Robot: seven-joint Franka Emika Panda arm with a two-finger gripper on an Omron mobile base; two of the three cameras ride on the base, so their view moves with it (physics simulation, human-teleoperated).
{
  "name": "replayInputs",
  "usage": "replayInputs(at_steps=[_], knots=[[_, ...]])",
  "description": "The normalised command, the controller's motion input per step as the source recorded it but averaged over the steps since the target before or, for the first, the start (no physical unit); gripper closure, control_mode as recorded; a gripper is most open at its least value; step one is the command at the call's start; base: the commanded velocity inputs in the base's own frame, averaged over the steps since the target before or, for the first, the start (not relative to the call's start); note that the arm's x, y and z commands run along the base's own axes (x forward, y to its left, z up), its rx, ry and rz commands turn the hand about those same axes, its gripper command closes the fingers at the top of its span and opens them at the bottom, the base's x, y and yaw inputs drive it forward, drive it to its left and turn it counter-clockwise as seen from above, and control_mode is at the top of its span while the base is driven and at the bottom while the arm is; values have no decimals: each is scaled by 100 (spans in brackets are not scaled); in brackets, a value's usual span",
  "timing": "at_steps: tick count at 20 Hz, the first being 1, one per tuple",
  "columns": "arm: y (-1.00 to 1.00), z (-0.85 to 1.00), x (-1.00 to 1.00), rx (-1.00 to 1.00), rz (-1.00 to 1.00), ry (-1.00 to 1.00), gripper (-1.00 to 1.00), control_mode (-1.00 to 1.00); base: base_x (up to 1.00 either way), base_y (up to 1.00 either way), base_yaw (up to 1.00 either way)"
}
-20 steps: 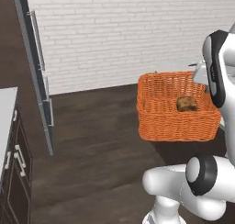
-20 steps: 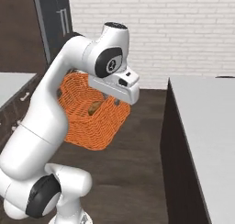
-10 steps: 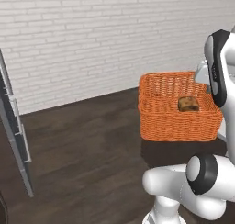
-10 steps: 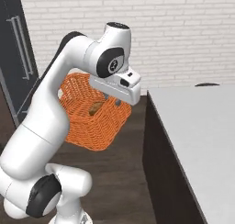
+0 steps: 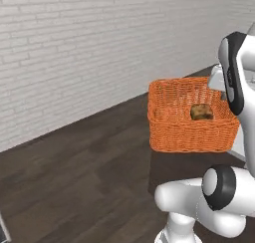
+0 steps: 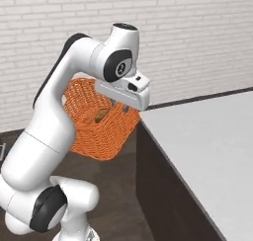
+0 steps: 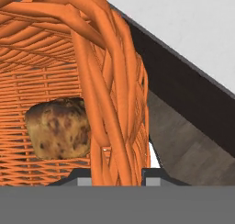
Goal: Open the cabinet, pick up the bread from the cabinet and place it in the basket. Then move the basket to the dining counter.
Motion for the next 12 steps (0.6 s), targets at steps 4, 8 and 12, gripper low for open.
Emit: replayInputs(at_steps=[4,8,12], knots=[[0,0,0,0,0,0,100,100,55,52,-75],[0,0,0,0,0,0,100,100,50,54,-77],[0,0,0,0,0,0,100,100,56,60,-76]])
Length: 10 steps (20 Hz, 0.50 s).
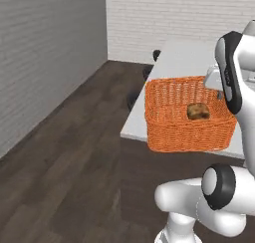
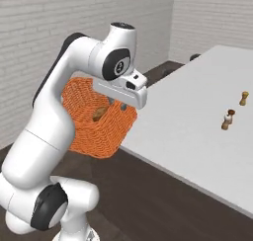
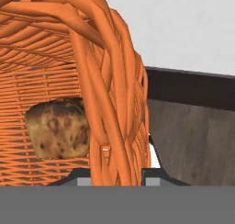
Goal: Open the cabinet, pick up the bread from the cabinet and place it in the basket. Then move the basket to the dining counter.
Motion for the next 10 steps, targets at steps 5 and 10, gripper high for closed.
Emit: replayInputs(at_steps=[5,10], knots=[[0,0,0,0,0,0,100,100,63,57,-73],[0,0,0,0,0,0,100,100,71,40,-66]])
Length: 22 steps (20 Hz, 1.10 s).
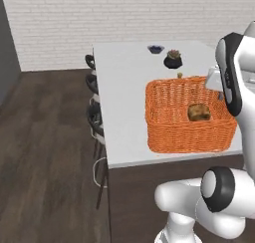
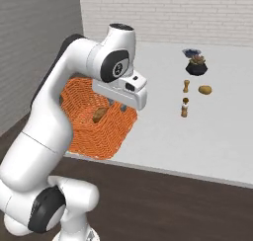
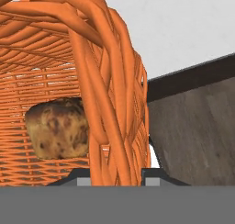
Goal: Open the cabinet, pick up the bread from the cabinet and place it in the basket. Then move the basket to the dining counter.
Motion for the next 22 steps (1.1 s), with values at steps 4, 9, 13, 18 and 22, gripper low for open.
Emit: replayInputs(at_steps=[4,9,13,18,22], knots=[[0,0,0,0,0,0,100,100,72,42,-40],[9,-4,20,0,0,0,100,-100,61,30,-4],[46,-28,100,0,0,0,100,-100,0,0,0],[7,-40,100,1,0,0,100,-100,0,0,0],[0,-37,100,5,-6,0,100,-100,0,0,0]])
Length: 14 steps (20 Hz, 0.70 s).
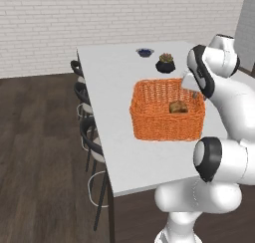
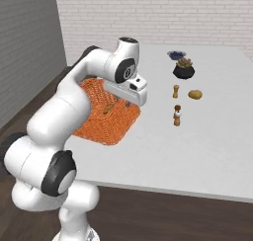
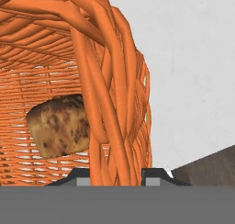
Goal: Open the cabinet, pick up the bread from the cabinet and place it in the basket. Then move the basket to the dining counter.
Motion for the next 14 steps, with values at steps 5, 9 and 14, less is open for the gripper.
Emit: replayInputs(at_steps=[5,9,14], knots=[[12,-16,100,3,-14,0,100,-100,0,0,0],[19,-25,100,2,-14,0,100,-100,0,0,0],[3,-22,100,5,-8,0,100,-100,0,0,0]])
